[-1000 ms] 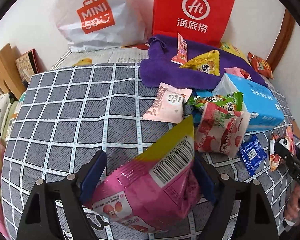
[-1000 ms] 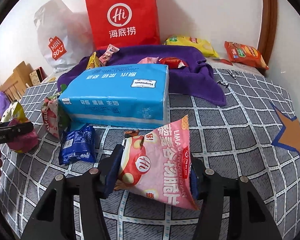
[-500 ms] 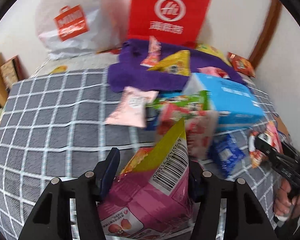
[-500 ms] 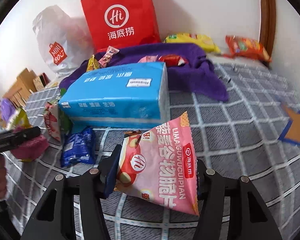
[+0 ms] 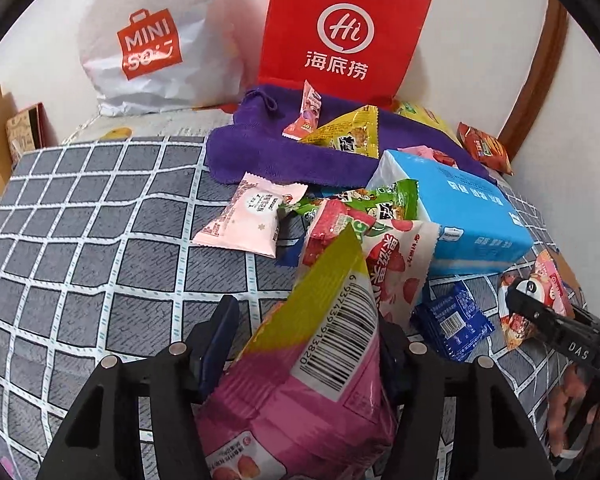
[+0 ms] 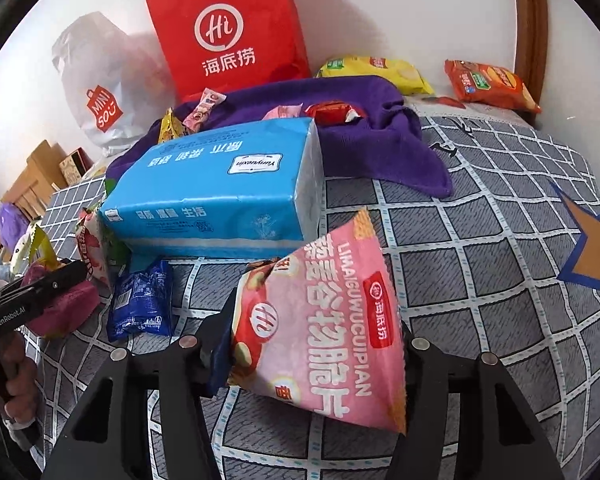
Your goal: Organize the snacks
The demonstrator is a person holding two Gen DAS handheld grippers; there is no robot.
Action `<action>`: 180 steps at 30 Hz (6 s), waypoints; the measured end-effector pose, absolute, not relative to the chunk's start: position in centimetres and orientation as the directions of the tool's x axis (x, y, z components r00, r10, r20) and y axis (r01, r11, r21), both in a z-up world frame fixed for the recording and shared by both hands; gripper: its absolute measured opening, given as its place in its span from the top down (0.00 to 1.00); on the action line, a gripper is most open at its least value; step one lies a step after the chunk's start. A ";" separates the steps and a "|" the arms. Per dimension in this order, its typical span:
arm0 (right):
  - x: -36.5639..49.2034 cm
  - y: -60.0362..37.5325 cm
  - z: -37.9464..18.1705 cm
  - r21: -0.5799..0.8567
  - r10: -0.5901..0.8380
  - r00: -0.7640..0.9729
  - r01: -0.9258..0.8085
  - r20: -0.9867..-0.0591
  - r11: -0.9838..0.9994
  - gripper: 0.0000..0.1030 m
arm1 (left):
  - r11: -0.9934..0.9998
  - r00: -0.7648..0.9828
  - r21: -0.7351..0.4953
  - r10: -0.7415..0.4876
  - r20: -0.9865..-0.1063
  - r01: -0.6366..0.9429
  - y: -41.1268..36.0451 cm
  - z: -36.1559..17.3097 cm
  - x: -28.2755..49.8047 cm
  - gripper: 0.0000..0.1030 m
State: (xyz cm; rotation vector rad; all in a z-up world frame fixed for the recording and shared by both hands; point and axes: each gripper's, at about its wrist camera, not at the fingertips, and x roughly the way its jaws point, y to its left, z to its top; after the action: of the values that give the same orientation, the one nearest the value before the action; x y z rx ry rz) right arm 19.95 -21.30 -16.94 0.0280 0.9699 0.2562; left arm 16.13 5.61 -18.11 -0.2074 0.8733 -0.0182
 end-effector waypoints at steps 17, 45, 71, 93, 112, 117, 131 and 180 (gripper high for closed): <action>19.8 -20.5 -16.9 0.093 0.205 0.539 -0.227 -0.817 0.969 0.46 | 0.989 0.619 -0.139 -0.080 -0.782 -0.048 4.6 -18.3 16.4 0.39; 19.8 -20.7 -17.0 0.109 0.214 0.537 -0.221 -0.816 0.969 0.46 | 0.988 0.618 -0.147 -0.088 -0.781 -0.045 4.6 -18.4 16.4 0.38; 19.7 -20.8 -16.9 0.114 0.219 0.543 -0.221 -0.810 0.969 0.51 | 0.987 0.623 -0.152 -0.089 -0.777 -0.049 4.8 -18.3 16.3 0.41; 16.9 -20.6 -11.0 0.129 0.259 0.617 -0.248 -0.743 0.960 0.56 | 0.981 0.644 -0.194 -0.152 -0.750 0.005 4.8 -12.1 13.1 0.46; 17.5 -19.7 -5.0 0.106 0.241 0.651 -0.240 -0.720 0.965 0.56 | 0.959 0.668 -0.265 -0.263 -0.696 0.100 2.3 -5.5 14.9 0.46; 19.2 -19.3 -3.6 0.099 0.236 0.654 -0.240 -0.719 0.966 0.56 | 0.962 0.677 -0.254 -0.251 -0.692 0.098 2.2 -4.1 16.1 0.46; 25.1 -17.6 -0.9 0.109 0.277 0.649 -0.287 -0.709 0.952 0.56 | 0.960 0.681 -0.263 -0.259 -0.685 0.100 2.3 -1.1 21.5 0.46; 42.5 -15.7 -12.1 0.108 0.234 0.402 -0.311 -0.885 0.944 0.55 | 0.965 0.588 -0.263 -0.207 -0.782 -0.010 5.0 -8.3 38.8 0.46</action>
State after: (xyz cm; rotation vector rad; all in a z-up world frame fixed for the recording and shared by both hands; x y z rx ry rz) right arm 42.47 -15.74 -12.10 -0.0782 1.1053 0.3445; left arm 38.75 4.96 -8.29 -0.2509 0.9384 -0.1163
